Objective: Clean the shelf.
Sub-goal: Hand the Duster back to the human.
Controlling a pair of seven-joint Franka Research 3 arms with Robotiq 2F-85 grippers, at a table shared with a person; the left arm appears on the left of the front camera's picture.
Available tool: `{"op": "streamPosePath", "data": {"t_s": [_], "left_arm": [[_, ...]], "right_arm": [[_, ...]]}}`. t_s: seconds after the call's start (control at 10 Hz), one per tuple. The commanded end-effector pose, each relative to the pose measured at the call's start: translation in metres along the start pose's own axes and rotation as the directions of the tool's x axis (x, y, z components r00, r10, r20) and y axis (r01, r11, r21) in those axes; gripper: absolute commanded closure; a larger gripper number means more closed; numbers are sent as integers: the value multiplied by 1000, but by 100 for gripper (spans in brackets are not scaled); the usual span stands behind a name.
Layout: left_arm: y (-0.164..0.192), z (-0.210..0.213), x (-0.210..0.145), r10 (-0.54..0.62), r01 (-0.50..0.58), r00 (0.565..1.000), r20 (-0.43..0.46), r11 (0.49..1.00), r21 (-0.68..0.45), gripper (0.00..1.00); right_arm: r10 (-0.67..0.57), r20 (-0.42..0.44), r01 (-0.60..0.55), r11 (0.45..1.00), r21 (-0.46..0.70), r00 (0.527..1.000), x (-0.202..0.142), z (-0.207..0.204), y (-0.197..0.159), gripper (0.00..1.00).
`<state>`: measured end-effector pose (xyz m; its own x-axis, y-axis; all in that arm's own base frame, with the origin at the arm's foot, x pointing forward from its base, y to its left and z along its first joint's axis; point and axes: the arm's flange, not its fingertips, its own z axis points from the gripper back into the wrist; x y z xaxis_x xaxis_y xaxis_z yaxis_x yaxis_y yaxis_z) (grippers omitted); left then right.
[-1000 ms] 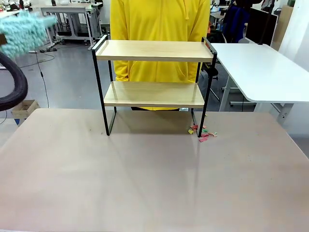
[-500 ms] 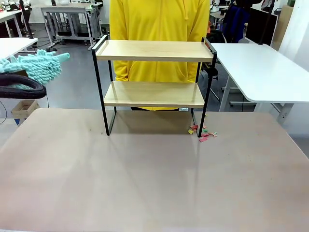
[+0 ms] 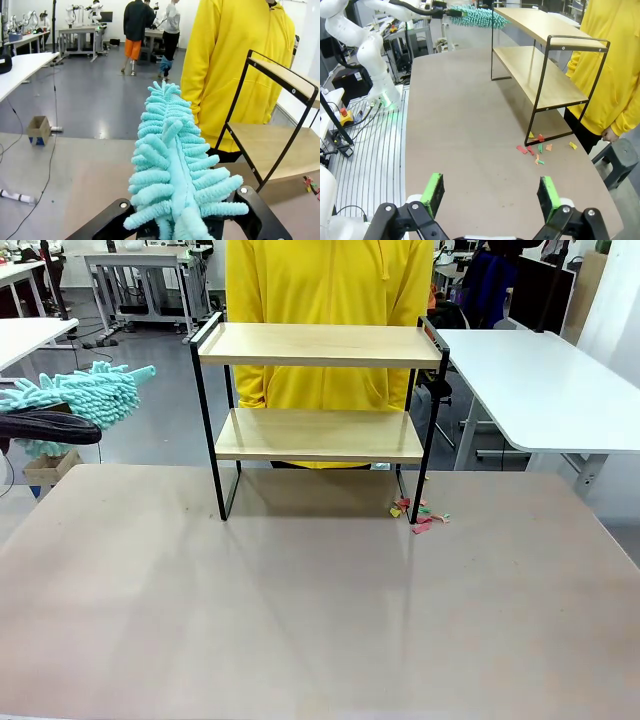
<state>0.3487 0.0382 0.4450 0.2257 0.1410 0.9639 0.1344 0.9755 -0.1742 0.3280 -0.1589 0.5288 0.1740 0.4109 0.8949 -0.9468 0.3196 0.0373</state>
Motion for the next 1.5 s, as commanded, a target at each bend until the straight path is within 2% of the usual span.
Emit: {"op": "streamPosePath", "data": {"t_s": [0.0, 1.4], "left_arm": [[-1, 3, 4, 3, -3, 1000, 11, 1000, 10, 83], [-1, 3, 4, 3, -3, 1000, 11, 1000, 10, 83]], "right_arm": [[13, 22, -13, 1000, -3, 1000, 2, 1, 1, 0], [13, 22, -13, 1000, -3, 1000, 2, 1, 1, 0]]}}
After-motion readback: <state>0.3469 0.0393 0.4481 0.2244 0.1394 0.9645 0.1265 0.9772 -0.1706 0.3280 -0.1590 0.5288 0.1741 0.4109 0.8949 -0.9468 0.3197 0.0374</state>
